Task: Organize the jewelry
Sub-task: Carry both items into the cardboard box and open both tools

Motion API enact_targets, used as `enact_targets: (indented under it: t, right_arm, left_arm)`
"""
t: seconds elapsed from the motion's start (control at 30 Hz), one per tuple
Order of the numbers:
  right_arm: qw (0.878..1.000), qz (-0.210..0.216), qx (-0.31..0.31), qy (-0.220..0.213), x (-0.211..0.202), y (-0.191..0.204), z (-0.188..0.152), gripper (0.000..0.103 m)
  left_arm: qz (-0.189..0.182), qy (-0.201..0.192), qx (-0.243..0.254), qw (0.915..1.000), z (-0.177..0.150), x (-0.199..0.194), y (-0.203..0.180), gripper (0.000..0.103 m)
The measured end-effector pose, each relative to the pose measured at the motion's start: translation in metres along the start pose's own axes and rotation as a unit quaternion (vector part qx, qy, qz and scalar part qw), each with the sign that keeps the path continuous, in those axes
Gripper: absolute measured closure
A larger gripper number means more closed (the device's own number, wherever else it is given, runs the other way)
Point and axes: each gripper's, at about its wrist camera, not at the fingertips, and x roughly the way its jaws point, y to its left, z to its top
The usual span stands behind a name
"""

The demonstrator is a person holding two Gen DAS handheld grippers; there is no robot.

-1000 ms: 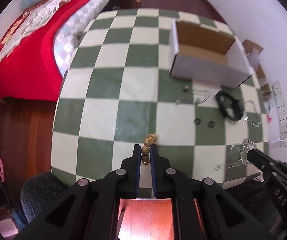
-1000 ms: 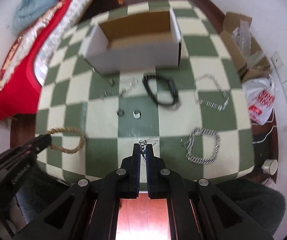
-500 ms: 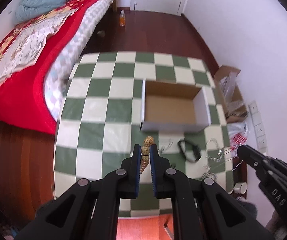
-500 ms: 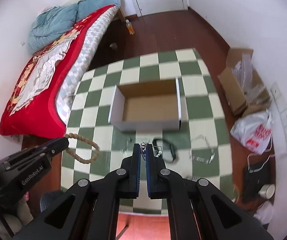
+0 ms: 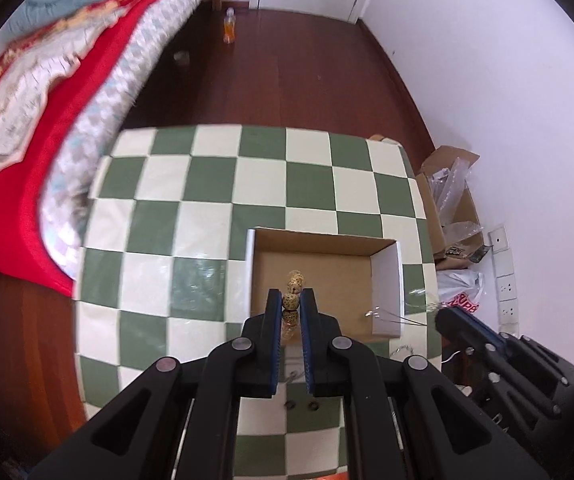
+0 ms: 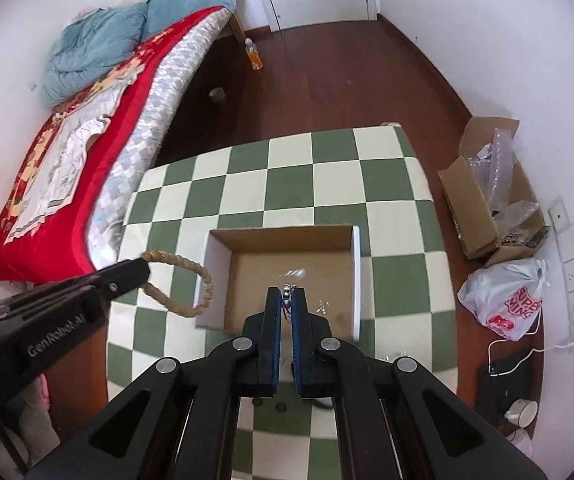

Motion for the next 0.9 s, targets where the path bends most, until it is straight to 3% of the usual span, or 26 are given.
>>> enact_targets:
  t: [0.27, 0.43, 0.47, 0.5, 0.53, 0.6, 0.7, 0.8, 0.9]
  right_arm:
    - [0.998, -0.003, -0.003, 0.061, 0.083, -0.016, 0.033, 0.098]
    - [0.995, -0.005, -0.001, 0.100, 0.115, -0.024, 0.039, 0.094]
    - [0.995, -0.012, -0.001, 0.101, 0.117, -0.026, 0.039, 0.088]
    - [0.995, -0.017, -0.001, 0.100, 0.118, -0.027, 0.038, 0.068]
    - [0.995, -0.018, 0.001, 0.101, 0.118, -0.028, 0.037, 0.046]
    - [0.995, -0.023, 0.002, 0.098, 0.116, -0.029, 0.034, 0.034]
    - [0.995, -0.048, -0.003, 0.090, 0.110, -0.028, 0.026, 0.032]
    - [0.993, -0.084, -0.009, 0.082, 0.103, -0.026, 0.015, 0.007]
    - [0.991, -0.105, -0.013, 0.076, 0.098, -0.023, 0.000, 0.006]
  left_arm:
    - [-0.057, 0.076, -0.050, 0.9942, 0.027, 0.079, 0.009, 0.096]
    - [-0.022, 0.074, -0.046, 0.9960, 0.034, 0.092, 0.012, 0.089]
    - [-0.007, 0.069, -0.041, 0.9968, 0.036, 0.091, 0.012, 0.086]
    - [0.014, 0.056, -0.030, 0.9979, 0.036, 0.088, 0.011, 0.073]
    - [0.030, 0.044, -0.021, 0.9984, 0.036, 0.085, 0.011, 0.044]
    - [0.059, 0.019, -0.015, 0.9980, 0.036, 0.077, 0.014, 0.010]
    - [0.108, -0.006, -0.001, 0.9941, 0.034, 0.069, 0.018, 0.008]
    - [0.144, -0.026, 0.010, 0.9891, 0.027, 0.060, 0.023, 0.000]
    - [0.157, -0.056, 0.011, 0.9860, 0.013, 0.047, 0.029, 0.000]
